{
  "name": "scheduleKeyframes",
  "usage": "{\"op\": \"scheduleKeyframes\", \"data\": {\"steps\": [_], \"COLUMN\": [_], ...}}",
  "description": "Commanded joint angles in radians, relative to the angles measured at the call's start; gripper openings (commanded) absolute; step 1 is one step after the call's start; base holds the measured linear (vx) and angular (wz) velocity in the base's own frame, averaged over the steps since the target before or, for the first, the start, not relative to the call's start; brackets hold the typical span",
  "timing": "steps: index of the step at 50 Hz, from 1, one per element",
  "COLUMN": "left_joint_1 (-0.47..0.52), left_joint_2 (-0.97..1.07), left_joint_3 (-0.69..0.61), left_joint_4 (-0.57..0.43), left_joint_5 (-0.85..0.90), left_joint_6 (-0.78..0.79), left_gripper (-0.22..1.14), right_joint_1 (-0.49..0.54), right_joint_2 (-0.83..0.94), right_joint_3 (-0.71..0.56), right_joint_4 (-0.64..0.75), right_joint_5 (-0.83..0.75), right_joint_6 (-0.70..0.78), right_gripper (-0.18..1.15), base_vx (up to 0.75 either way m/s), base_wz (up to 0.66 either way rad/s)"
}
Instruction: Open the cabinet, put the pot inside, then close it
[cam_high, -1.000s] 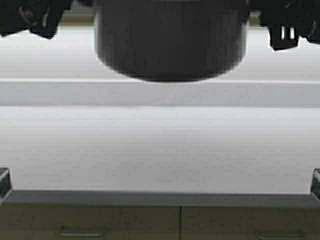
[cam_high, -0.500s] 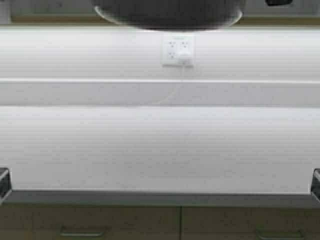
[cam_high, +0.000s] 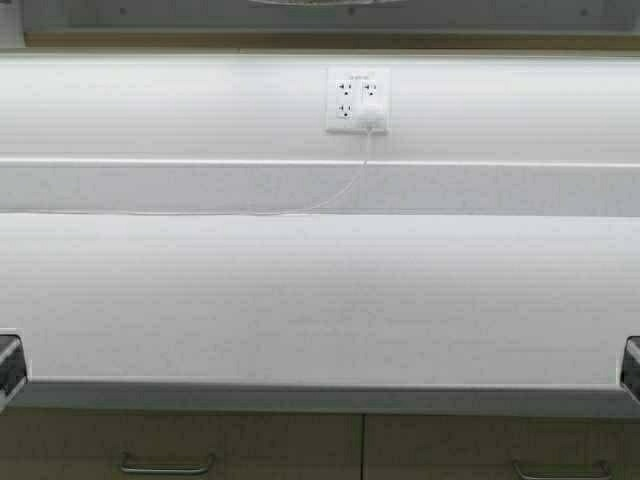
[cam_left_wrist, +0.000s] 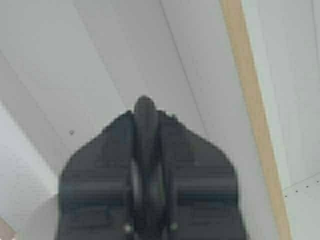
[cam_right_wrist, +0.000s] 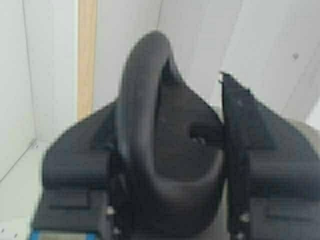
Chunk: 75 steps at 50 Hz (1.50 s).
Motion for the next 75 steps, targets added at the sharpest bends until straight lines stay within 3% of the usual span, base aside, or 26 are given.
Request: {"op": "scheduleKeyframes", "data": {"steps": [1,23,45,54,75], "left_joint_1": [-0.037,-0.02,0.043,0.048,0.058], "left_joint_2": [0.017,0.121,0.305,0.359,0.43], "left_joint_3": [-0.058,-0.235,-0.449,-0.497,-0.472], "left_joint_4": [0.009,0.005,-0.023,-0.023,-0.023], "left_joint_5": [0.02,0.04,0.114,0.147,0.147], "left_joint_6": [0.0,-0.009,-0.028,-0.028,-0.035], "left_gripper": [0.04,0.04,0.04,0.04,0.04], "right_joint_1": [0.025,0.008,-0.009,-0.023,-0.049], "right_joint_2": [-0.006,0.109,0.314,0.345,0.414], "right_joint_3": [-0.081,-0.287,-0.486,-0.506,-0.443], "right_joint_4": [-0.011,-0.015,-0.02,-0.032,-0.051], "right_joint_5": [0.015,0.161,0.187,0.212,0.19], "right_joint_6": [0.011,0.012,0.094,0.109,0.121], "right_gripper": [0.08,0.08,0.08,0.08,0.08], "base_vx": [0.05,0.17,0.13,0.04,0.03], "base_wz": [-0.01,-0.02,-0.02,0.01,0.01]}}
